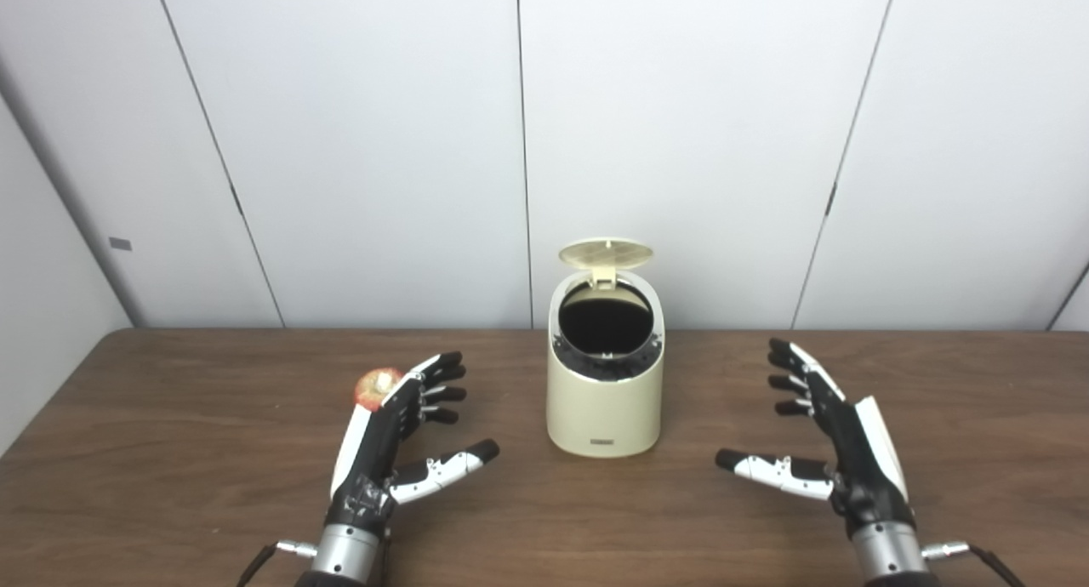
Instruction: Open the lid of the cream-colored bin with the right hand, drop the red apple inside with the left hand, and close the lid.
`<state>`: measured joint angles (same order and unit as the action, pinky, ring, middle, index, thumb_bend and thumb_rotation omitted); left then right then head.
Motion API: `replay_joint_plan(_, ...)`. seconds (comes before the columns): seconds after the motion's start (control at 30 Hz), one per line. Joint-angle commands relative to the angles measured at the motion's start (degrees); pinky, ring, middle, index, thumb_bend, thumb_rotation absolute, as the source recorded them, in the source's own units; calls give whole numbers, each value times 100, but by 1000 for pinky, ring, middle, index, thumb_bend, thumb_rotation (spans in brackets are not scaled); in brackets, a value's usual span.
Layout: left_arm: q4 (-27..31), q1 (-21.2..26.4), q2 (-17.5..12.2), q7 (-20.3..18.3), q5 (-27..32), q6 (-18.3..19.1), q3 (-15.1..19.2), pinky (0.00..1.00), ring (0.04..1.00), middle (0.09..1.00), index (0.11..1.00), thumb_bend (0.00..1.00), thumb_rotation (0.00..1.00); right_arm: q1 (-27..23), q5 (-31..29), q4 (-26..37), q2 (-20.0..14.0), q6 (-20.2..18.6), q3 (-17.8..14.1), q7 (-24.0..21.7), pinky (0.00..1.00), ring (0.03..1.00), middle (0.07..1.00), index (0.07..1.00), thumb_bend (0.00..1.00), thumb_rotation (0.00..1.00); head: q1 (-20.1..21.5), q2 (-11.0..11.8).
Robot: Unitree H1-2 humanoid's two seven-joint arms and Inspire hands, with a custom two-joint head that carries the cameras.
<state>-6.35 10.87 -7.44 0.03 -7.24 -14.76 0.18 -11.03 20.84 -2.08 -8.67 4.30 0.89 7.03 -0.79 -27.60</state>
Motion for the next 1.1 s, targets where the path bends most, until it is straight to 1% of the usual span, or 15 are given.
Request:
replay_joint_plan(0.0,77,208,-26,13,15,-179,3,646,755,821,853,789,211,-204,-80,72,32,482,-42,215,673,785,858,884,776,253,-28,9)
replay_joint_plan(0.13,69,206,-18,23,13,-207,-5,637,753,819,848,782,201,-143,-192,-231,99,735,-68,324,699,787,872,894,775,234,-34,36)
replay_joint_plan(0.2,56,212,-19,43,-18,-224,-8,631,752,820,853,781,202,-149,-170,-287,99,806,-56,353,692,784,874,897,779,270,-96,59)
replay_joint_plan(0.27,48,222,-6,70,-56,-233,-14,641,751,818,854,783,212,-169,-185,-316,88,847,-67,353,692,785,873,895,785,263,-243,87)
replay_joint_plan(0.33,45,219,22,72,-49,-248,-33,646,750,818,853,778,213,-176,-255,-347,63,831,-101,320,700,794,873,895,788,249,-554,150)
replay_joint_plan(0.4,32,220,54,79,-56,-265,-61,639,750,823,856,772,215,-175,-338,-386,33,845,-132,291,709,800,873,897,787,233,-744,186)
replay_joint_plan(0.47,6,225,117,80,-24,-251,-89,631,754,825,853,779,214,-181,-484,-459,-29,964,-166,238,734,813,880,900,774,164,-1020,255)
replay_joint_plan(0.57,-57,244,190,122,-88,-304,-134,646,760,819,847,780,197,-181,-598,-571,-107,1137,-224,230,755,819,889,903,753,55,-1244,303)
replay_joint_plan(0.67,-91,262,221,168,-179,-385,-148,657,763,816,849,770,189,-136,-673,-414,-99,990,-255,177,758,816,893,906,748,14,-1349,327)
replay_joint_plan(0.7,-43,257,231,185,-210,-332,-132,659,763,816,851,762,186,-124,-662,-344,-91,920,-258,167,758,816,894,906,747,5,-1376,340)
replay_joint_plan(0.8,204,235,307,384,-332,-159,0,549,683,791,836,754,144,-99,-627,-152,-80,790,-255,127,743,808,884,900,747,1,-1380,340)
replay_joint_plan(0.87,467,215,312,490,-430,4,102,511,654,777,827,735,118,-79,-627,-44,-84,701,-262,94,735,809,878,896,747,0,-1386,327)
replay_joint_plan(0.9,581,216,299,514,-398,68,167,509,655,776,823,731,109,-70,-614,6,-81,663,-264,86,733,812,877,894,748,0,-1399,321)
replay_joint_plan(0.97,731,236,255,531,-264,144,308,555,684,772,808,724,51,-49,-629,102,-75,589,-266,45,719,808,874,892,745,0,-1432,319)
replay_joint_plan(1.07,774,337,103,587,-280,229,539,573,689,770,807,726,48,-34,-659,225,-57,477,-264,-8,712,807,873,891,740,0,-1451,319)
